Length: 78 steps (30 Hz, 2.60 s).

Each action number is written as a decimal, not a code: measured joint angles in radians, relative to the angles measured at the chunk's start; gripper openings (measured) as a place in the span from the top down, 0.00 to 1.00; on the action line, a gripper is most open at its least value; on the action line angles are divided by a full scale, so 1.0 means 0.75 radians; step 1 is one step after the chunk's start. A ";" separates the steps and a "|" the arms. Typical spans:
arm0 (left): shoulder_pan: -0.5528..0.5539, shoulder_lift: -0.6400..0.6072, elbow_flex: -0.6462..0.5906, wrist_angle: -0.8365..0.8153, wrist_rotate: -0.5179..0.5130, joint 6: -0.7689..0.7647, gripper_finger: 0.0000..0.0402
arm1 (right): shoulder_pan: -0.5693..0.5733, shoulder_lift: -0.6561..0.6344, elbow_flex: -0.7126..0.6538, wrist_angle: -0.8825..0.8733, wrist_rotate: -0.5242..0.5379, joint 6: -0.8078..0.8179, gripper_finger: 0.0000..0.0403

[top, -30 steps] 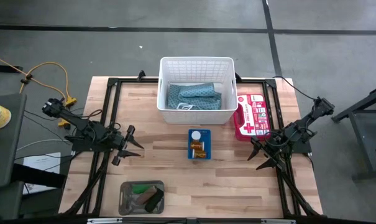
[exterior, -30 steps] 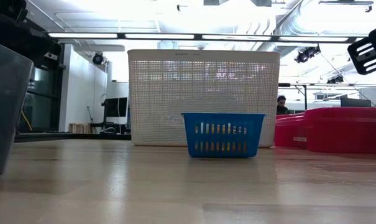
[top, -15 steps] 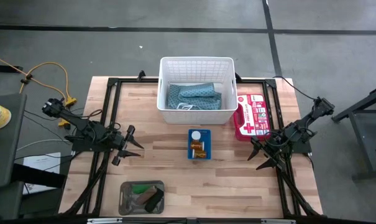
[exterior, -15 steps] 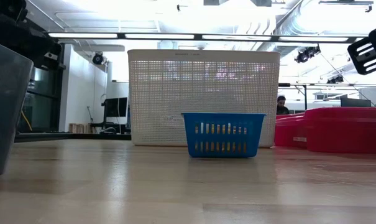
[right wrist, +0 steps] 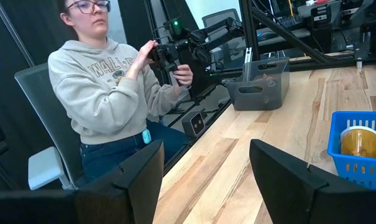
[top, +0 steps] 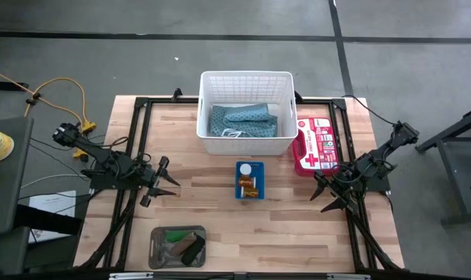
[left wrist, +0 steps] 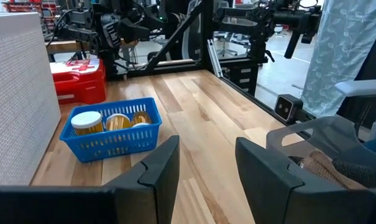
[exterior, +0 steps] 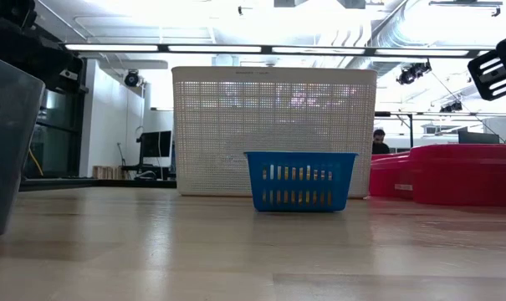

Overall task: Pick & place medical supplies in basket/bin
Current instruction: Return to Home Position

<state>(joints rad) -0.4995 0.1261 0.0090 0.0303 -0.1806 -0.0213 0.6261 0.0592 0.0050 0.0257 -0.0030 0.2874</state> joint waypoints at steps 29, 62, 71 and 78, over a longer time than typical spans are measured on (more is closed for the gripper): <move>0.000 0.000 0.000 -0.001 0.001 -0.001 0.63 | 0.000 0.000 0.000 0.000 0.000 0.000 0.44; 0.000 0.000 0.000 -0.001 0.002 -0.001 0.63 | -0.007 0.000 0.000 0.018 0.160 0.086 0.44; 0.000 -0.001 0.000 -0.001 0.002 -0.001 0.63 | -0.179 0.007 0.000 0.016 0.177 0.034 0.44; 0.000 -0.001 0.000 -0.001 0.001 -0.001 0.63 | -0.381 0.007 0.000 0.012 0.168 0.001 0.44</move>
<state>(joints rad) -0.4995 0.1257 0.0090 0.0296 -0.1798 -0.0223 0.3401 0.0647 0.0049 0.0348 0.1229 0.2885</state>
